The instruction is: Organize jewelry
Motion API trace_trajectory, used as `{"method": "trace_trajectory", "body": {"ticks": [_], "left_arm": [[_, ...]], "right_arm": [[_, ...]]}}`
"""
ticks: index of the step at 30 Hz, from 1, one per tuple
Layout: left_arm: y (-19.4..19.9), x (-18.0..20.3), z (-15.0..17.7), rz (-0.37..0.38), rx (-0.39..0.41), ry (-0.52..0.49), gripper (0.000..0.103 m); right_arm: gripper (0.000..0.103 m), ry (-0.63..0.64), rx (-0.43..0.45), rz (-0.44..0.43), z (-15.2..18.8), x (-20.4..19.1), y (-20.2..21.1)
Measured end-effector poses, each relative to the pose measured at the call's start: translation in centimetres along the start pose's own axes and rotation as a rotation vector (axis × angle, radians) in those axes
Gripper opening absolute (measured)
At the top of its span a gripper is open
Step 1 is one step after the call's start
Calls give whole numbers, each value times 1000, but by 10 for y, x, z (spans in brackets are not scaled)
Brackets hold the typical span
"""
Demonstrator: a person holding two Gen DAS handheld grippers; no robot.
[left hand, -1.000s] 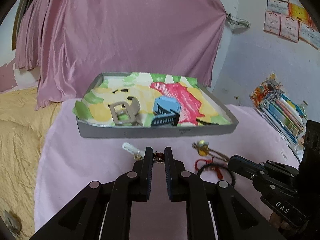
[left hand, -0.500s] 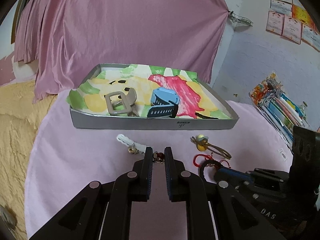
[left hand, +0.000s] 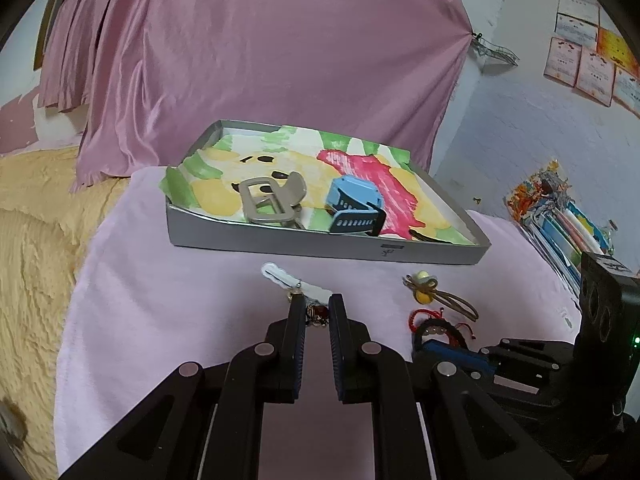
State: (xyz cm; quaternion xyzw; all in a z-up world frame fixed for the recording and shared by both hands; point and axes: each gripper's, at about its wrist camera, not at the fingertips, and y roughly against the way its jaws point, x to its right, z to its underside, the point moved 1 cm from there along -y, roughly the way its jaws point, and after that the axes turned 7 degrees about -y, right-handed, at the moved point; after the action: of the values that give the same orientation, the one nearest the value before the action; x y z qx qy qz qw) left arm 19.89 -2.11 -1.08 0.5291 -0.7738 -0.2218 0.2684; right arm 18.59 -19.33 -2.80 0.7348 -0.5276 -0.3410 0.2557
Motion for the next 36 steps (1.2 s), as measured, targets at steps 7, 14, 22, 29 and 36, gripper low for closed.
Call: {"method": "trace_trajectory", "body": {"ticks": [7, 14, 22, 29, 36], "left_arm": [[4, 0, -13, -3, 39, -16, 11], [3, 4, -46, 3, 118, -35, 11], [-34, 6, -88, 31, 110, -48, 11], [-71, 7, -91, 30, 20, -42, 11], [-86, 5, -86, 27, -32, -38, 12]], "right_arm": [[4, -17, 90, -40, -5, 2, 22], [4, 32, 247, -13, -40, 7, 57], [4, -4, 273, -5, -86, 35, 38], [5, -85, 165, -21, -94, 57, -7], [5, -121, 77, -26, -91, 66, -35]]}}
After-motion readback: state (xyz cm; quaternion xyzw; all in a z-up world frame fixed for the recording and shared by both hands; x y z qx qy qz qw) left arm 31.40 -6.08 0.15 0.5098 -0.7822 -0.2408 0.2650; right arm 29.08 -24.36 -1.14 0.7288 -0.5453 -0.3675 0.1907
